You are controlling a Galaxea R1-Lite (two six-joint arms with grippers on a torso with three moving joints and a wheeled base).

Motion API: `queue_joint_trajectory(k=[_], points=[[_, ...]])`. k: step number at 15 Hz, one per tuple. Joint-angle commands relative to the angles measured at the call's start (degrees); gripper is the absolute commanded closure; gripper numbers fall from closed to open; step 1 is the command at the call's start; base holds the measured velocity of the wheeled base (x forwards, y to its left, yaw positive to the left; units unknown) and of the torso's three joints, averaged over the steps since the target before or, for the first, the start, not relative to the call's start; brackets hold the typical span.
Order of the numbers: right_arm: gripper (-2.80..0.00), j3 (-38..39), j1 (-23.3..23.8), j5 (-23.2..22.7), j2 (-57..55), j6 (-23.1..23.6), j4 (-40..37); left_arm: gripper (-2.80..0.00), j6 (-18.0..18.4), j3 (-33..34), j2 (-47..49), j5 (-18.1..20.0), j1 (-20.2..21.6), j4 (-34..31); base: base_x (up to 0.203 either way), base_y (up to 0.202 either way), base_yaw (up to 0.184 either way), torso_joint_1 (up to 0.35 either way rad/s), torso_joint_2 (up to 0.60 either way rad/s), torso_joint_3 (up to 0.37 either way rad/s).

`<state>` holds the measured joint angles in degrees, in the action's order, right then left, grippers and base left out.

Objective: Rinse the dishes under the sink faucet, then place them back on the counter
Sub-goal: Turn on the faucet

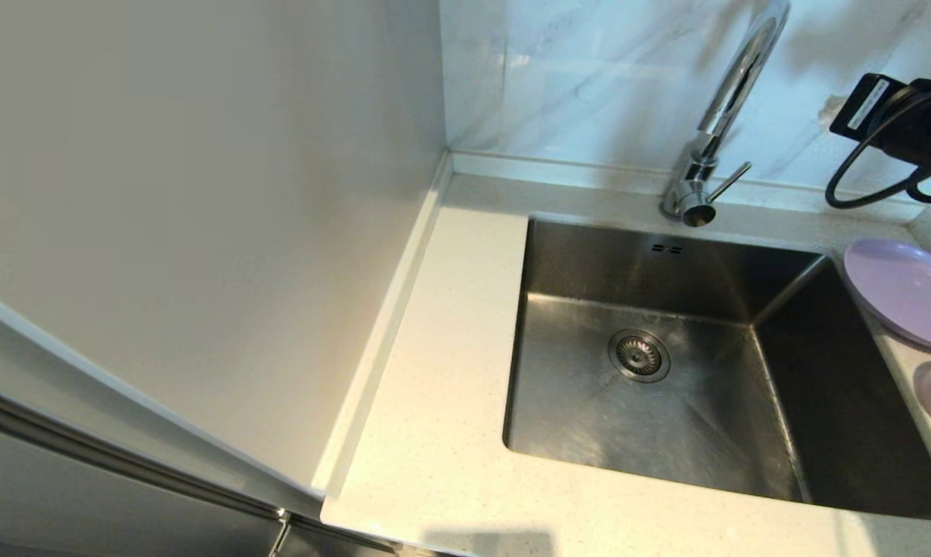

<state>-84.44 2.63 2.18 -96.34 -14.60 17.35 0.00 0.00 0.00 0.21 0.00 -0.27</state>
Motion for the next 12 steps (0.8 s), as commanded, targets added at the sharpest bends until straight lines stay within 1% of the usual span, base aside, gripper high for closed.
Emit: queue_joint_trajectory(k=[1, 7, 10, 12], points=[[0.0, -4.7, 0.0, 0.5, -5.9, -0.1, 0.2, 0.0, 0.0, 0.0, 0.0, 0.0, 0.0, 0.0, 0.0, 0.0, 0.0, 0.0, 0.0, 0.0], [0.0, -13.1, -0.1, 0.7, -13.7, -0.2, -0.1, 0.0, 0.0, 0.0, 0.0, 0.0, 0.0, 0.0, 0.0, 0.0, 0.0, 0.0, 0.0, 0.0], [0.0, -15.0, 0.0, 0.6, -16.2, -0.2, -0.5, 0.0, 0.0, 0.0, 0.0, 0.0, 0.0, 0.0, 0.0, 0.0, 0.0, 0.0, 0.0, 0.0], [0.0, -15.7, 0.0, 0.5, -17.1, -0.2, -2.4, 0.0, 0.0, 0.0, 0.0, 0.0, 0.0, 0.0, 0.0, 0.0, 0.0, 0.0, 0.0, 0.0]])
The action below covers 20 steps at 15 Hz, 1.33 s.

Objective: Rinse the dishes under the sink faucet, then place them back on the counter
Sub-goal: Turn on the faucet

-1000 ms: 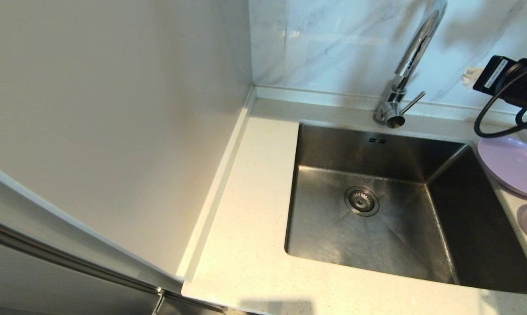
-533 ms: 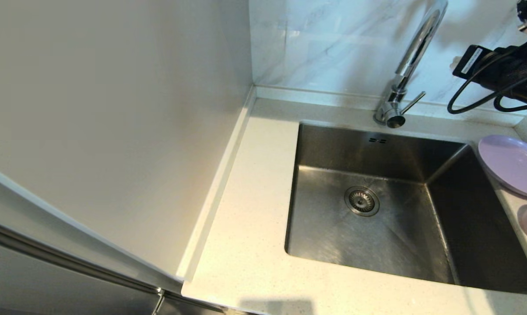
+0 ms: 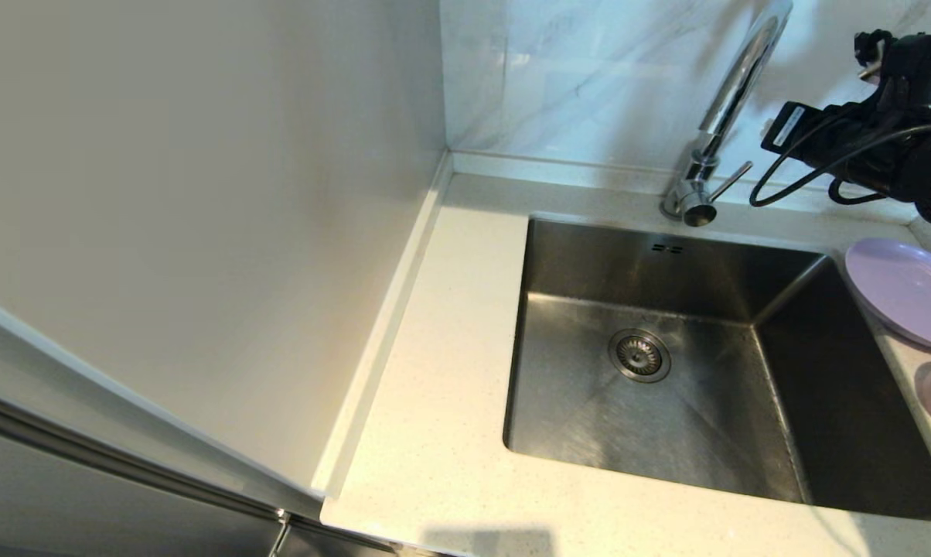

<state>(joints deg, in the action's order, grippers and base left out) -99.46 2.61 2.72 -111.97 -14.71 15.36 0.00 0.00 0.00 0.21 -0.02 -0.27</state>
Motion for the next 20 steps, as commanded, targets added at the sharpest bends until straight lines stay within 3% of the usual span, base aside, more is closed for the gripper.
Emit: queue_joint_trajectory(k=[1, 10, 14, 20], points=[[0.0, -1.2, 0.1, 0.0, -1.8, -0.1, -0.8, 0.0, 0.0, 0.0, 0.0, 0.0, 0.0, 0.0, 0.0, 0.0, 0.0, 0.0, 0.0, 0.0], [0.0, -0.6, 0.6, -2.4, 2.0, -0.2, -10.8, 0.0, 0.0, 0.0, 0.0, 0.1, 0.0, 0.0, 0.0, 0.0, 0.0, 0.0, 0.0, 0.0], [0.0, 1.0, 0.6, -4.9, 3.1, -0.2, -11.5, 0.0, 0.0, 0.0, 0.0, 0.0, 0.0, 0.0, 0.0, 0.0, 0.0, 0.0, 0.0, 0.0], [0.0, -2.4, 0.5, -4.8, -0.8, -1.4, -9.2, 0.0, 0.0, 0.0, 0.0, 0.0, 0.0, 0.0, 0.0, 0.0, 0.0, 0.0, 0.0, 0.0]])
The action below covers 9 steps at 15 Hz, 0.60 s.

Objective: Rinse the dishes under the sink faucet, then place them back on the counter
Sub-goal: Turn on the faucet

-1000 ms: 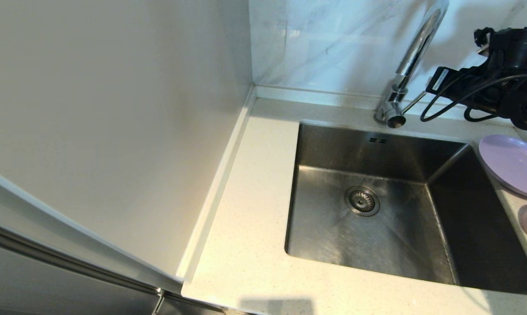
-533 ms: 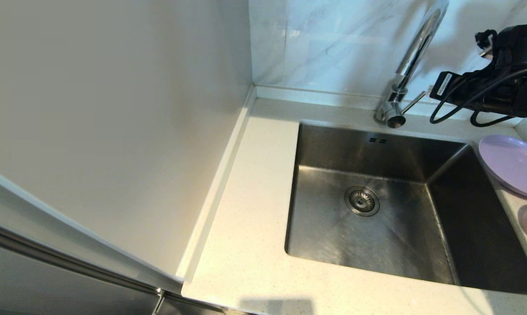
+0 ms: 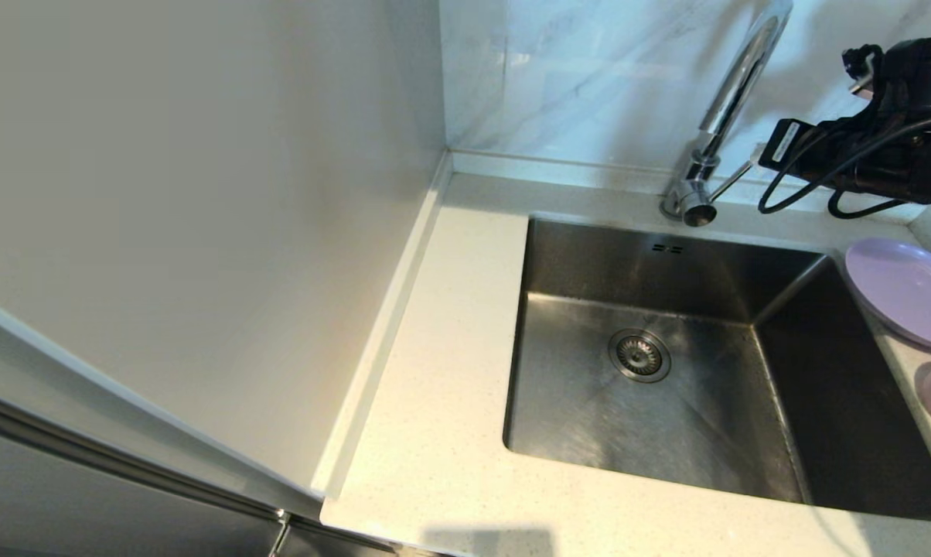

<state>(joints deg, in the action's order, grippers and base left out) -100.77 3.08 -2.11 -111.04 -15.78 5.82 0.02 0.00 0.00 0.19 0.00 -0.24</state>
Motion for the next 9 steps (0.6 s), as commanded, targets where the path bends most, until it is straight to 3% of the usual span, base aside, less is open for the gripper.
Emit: queue_joint_trajectory(k=[1, 4, 9], points=[[0.0, -1.2, 0.0, 0.0, -2.1, -0.5, 0.5, 0.0, 0.0, 0.0, 0.0, 0.0, 0.0, 0.0, 0.0, 0.0, 0.0, 0.0, 0.0, 0.0], [0.0, -1.6, 0.0, -0.4, -2.7, -3.6, 0.4, 0.0, 0.0, 0.0, 0.0, 0.0, 0.0, 0.0, 0.0, 0.0, 0.0, 0.0, 0.0, 0.0], [0.0, -0.9, 0.1, -1.6, -0.8, -3.6, -3.6, 0.0, 0.0, 0.0, 0.0, 0.1, 0.0, 0.0, 0.0, 0.0, 0.0, 0.0, 0.0, 0.0]])
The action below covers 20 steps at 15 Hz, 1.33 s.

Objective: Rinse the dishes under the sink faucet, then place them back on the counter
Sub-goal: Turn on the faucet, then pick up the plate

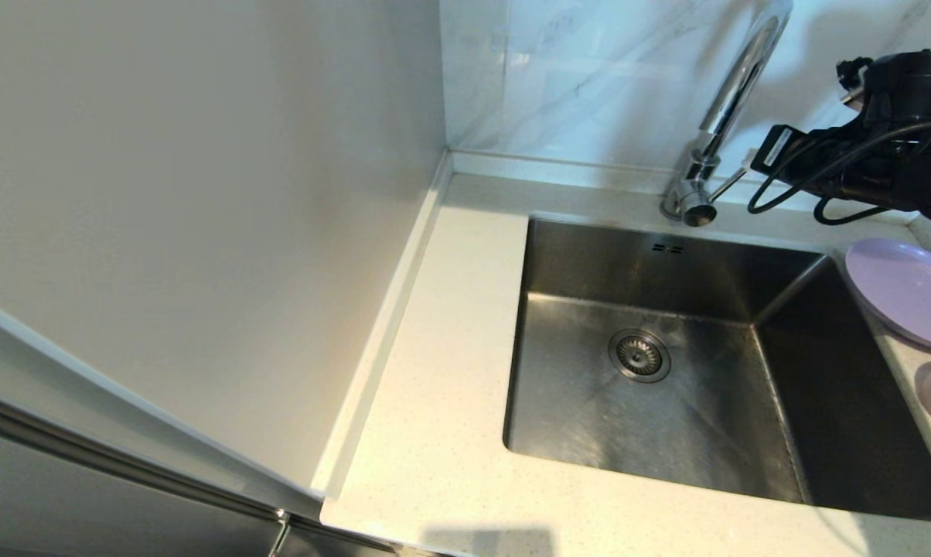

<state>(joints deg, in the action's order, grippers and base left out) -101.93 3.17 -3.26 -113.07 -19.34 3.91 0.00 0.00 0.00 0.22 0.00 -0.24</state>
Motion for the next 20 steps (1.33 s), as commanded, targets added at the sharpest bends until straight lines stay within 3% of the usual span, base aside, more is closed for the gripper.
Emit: queue_joint_trajectory(k=[1, 8, 12, 14, 20], points=[[0.0, 0.4, 0.0, -1.3, 2.1, 0.0, -3.2, 0.0, 0.0, 0.0, 0.0, 0.0, 0.0, 0.0, 0.0, 0.0, 0.0, 0.0, 0.0, 0.0], [0.0, -1.6, 0.0, -1.2, 2.8, -0.1, -1.8, 0.0, 0.0, 0.0, 0.0, 0.0, 0.0, 0.0, 0.0, 0.0, 0.0, 0.0, 0.0, 0.0], [0.0, -1.0, 0.1, 5.3, 5.9, 0.0, 4.4, 0.0, 0.0, 0.0, 0.0, 0.0, 0.0, 0.0, 0.0, 0.0, 0.0, 0.0, 0.0, 0.0], [0.0, 0.0, 2.1, 5.8, 9.2, 1.0, 4.3, 0.0, 0.0, 0.0, 0.0, 0.0, 0.0, 0.0, 0.0, 0.0, 0.0, 0.0, 0.0, 0.0], [0.0, 15.2, 8.9, 5.9, 19.5, 8.3, 4.3, 0.0, 0.0, 0.0, 0.0, 0.0, 0.0, 0.0, 0.0, 0.0, 0.0, 0.0, 0.0, 0.0]])
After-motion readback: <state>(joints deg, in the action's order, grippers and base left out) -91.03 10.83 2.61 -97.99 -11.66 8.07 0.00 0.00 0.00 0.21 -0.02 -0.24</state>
